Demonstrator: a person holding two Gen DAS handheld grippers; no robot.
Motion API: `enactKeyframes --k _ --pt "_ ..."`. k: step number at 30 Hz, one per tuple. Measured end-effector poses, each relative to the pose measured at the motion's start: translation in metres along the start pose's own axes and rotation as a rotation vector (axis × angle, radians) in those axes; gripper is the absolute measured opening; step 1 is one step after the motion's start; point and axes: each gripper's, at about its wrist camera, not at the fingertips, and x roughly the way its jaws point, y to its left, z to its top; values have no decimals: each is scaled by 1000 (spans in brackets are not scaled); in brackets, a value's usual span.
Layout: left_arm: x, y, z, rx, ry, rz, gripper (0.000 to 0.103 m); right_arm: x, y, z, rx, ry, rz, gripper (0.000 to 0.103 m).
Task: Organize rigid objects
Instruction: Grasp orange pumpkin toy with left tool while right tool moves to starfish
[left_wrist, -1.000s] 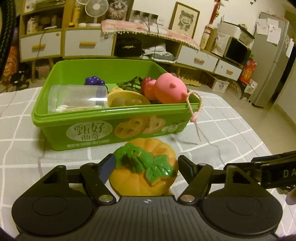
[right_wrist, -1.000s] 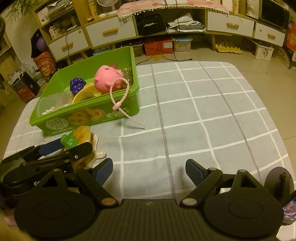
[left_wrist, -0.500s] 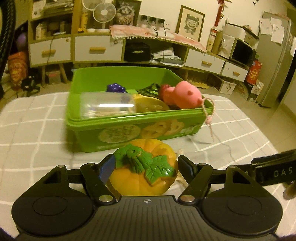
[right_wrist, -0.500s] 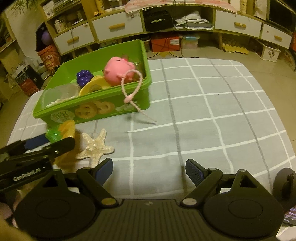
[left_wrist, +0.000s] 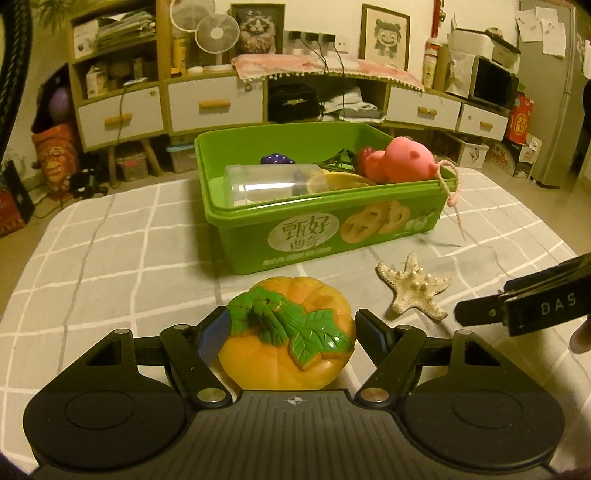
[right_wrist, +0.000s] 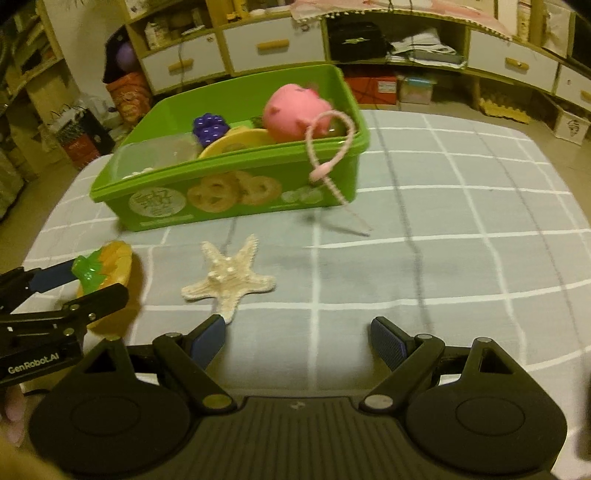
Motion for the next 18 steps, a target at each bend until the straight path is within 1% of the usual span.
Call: enactKeyframes --k 1,3,6,9,14,16,18 --pt "-1 0 -2 3 -12 3 78 2 1 -2 0 -9 9 65" --pt "-1 0 -6 12 -28 7 86 2 4 -5 -14 -50 9 65" --pt "1 0 -11 34 -22 12 87 4 7 -7 -37 -88 19 66" --pt "5 1 -17 40 -10 28 90 8 14 -11 -99 -122 13 66" --pt "12 6 -22 28 7 20 91 17 33 -19 -263 -164 10 69" --pt "15 7 -22 27 8 20 90 20 37 -19 -295 -172 18 70" --pt "17 10 -21 6 5 13 89 24 36 -16 -289 -179 23 70"
